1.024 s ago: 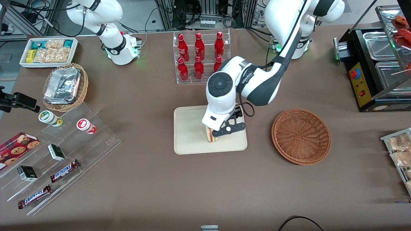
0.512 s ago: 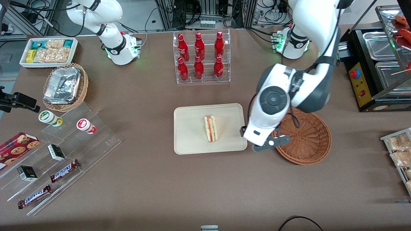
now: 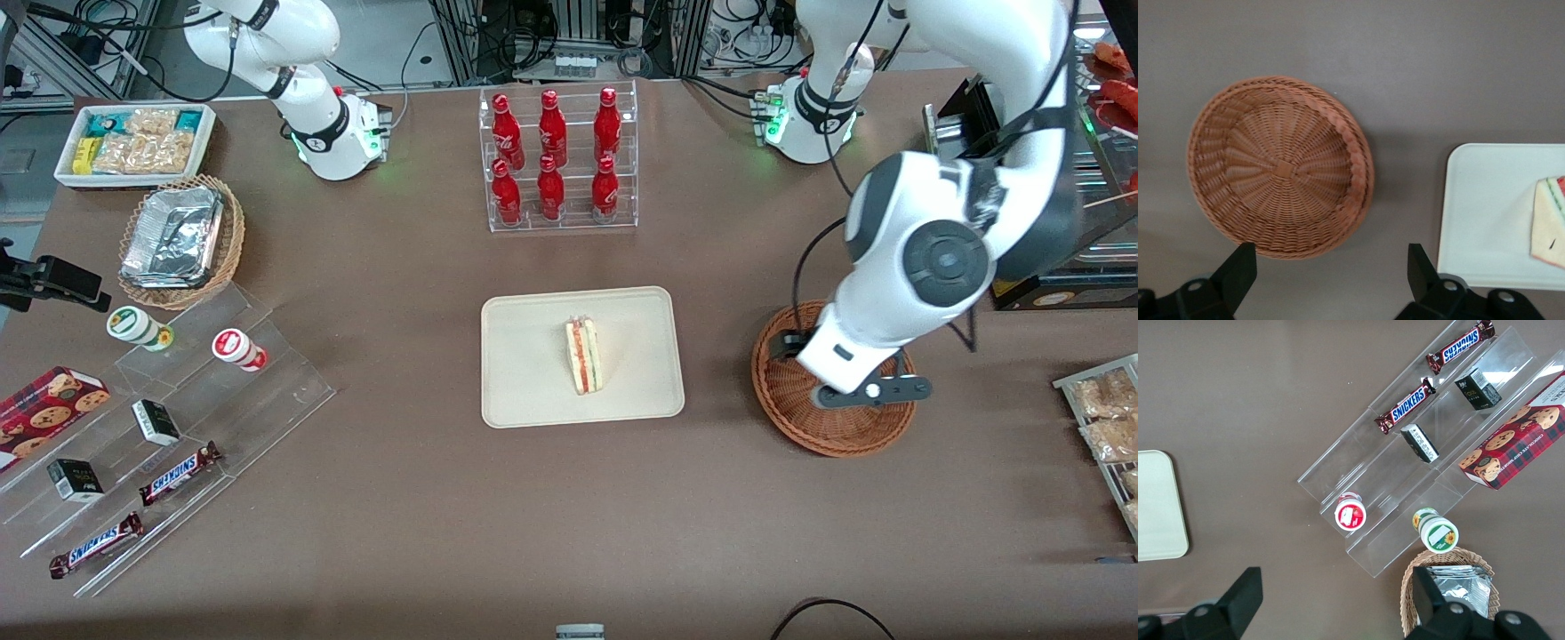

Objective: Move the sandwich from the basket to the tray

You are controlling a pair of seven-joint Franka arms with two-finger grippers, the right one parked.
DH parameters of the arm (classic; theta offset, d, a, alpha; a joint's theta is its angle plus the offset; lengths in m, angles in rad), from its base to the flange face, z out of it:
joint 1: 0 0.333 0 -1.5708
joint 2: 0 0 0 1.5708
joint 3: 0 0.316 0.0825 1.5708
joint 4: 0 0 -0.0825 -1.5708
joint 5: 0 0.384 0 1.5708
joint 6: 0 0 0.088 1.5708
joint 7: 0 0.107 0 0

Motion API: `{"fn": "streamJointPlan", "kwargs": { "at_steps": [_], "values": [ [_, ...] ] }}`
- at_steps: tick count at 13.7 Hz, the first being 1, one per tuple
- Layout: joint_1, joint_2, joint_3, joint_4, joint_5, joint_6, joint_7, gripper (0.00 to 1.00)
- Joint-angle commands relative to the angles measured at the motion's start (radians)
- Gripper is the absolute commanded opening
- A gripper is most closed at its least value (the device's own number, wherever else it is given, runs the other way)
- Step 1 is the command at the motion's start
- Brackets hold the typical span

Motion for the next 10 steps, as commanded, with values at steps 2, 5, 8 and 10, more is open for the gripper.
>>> {"fn": "streamJointPlan", "kwargs": {
  "at_steps": [2,5,8,10],
  "values": [
    [0.093,-0.106,-0.011,-0.05,-0.039,-0.082,0.166,1.0],
    [0.198,-0.152,-0.057,-0.046,-0.053,-0.16,0.248,1.0],
    [0.334,-0.206,-0.16,-0.049,-0.04,-0.203,0.314,1.0],
    [0.368,-0.234,-0.186,-0.049,-0.022,-0.216,0.319,1.0]
  ]
}}
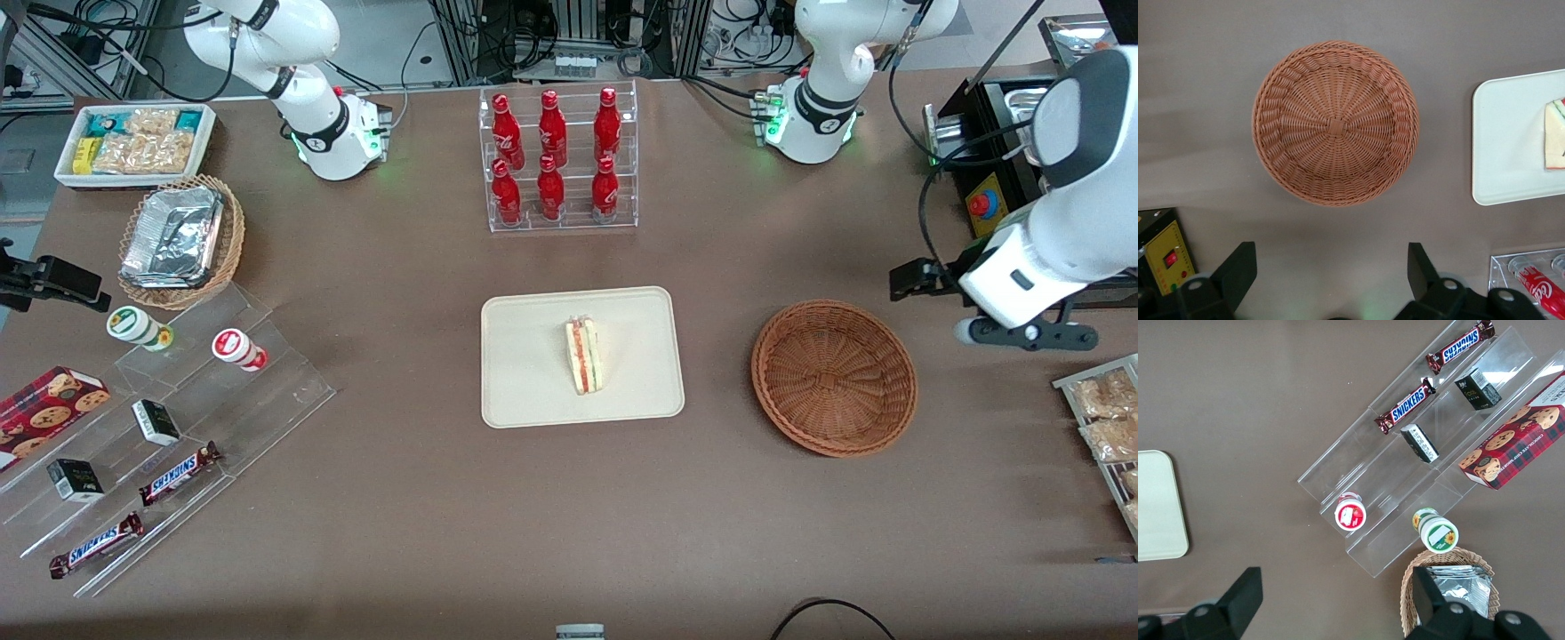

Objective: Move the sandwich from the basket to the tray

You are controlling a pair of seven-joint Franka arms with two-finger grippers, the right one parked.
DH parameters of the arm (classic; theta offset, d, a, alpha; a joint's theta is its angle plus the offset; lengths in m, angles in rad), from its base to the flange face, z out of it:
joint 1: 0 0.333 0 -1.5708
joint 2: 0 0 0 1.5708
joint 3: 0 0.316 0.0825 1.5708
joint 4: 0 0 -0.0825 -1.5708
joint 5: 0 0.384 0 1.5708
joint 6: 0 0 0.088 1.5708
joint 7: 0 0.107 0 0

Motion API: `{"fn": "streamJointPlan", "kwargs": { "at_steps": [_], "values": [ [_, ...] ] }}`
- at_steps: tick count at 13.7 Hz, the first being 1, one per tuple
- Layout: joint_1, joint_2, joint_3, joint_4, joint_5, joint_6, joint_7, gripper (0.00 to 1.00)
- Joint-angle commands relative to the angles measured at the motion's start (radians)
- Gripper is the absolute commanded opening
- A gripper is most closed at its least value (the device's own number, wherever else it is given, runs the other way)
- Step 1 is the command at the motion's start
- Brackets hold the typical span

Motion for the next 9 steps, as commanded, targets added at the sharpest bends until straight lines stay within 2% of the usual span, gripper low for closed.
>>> {"fn": "streamJointPlan", "kwargs": {
  "at_steps": [1,3,9],
  "values": [
    [0.072,-0.066,-0.066,-0.03,0.021,-0.03,0.02,1.0],
    [0.093,-0.081,-0.088,-0.023,0.03,-0.053,0.022,1.0],
    [0.103,-0.118,-0.077,-0.006,0.026,-0.093,0.097,1.0]
  ]
}}
